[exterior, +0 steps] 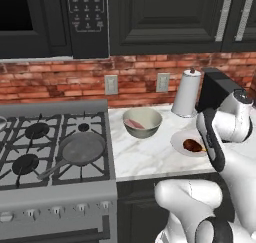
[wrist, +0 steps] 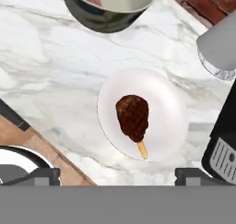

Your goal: Place one of the steaks on the plate and the other in the bowl. Then place the bowl in the fridge.

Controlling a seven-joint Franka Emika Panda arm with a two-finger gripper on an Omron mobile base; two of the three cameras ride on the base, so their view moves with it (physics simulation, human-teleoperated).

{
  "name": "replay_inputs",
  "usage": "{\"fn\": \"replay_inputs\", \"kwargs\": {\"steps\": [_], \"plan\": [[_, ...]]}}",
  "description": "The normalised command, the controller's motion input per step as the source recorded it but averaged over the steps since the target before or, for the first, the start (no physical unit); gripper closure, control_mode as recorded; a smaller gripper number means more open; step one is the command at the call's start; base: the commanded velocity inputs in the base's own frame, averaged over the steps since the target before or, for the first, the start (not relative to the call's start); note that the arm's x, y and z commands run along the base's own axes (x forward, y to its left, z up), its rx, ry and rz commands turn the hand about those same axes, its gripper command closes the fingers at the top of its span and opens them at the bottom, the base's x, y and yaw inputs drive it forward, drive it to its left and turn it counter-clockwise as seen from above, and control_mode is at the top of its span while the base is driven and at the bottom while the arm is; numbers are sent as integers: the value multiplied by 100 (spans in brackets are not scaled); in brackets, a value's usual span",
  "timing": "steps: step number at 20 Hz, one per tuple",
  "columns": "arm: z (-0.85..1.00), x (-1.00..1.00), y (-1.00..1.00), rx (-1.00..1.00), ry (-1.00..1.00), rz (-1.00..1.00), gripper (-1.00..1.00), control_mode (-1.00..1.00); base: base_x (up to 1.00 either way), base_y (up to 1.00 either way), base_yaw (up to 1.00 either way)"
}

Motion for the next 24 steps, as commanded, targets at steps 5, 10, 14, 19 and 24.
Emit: {"fn": "replay_inputs", "kwargs": {"steps": [5, 10, 14, 19, 24], "plan": [[40, -46, 54, -31, 17, 26, -100, -100, 0, 0, 0], [-9, -42, 61, -25, -1, 56, -100, -100, 0, 0, 0], [-24, -16, 49, -16, 0, 70, -100, -100, 0, 0, 0], [-25, 0, 46, -18, 6, 69, -100, -100, 0, 0, 0], [-5, 0, 1, -1, 0, 26, -100, -100, 0, 0, 0]]}}
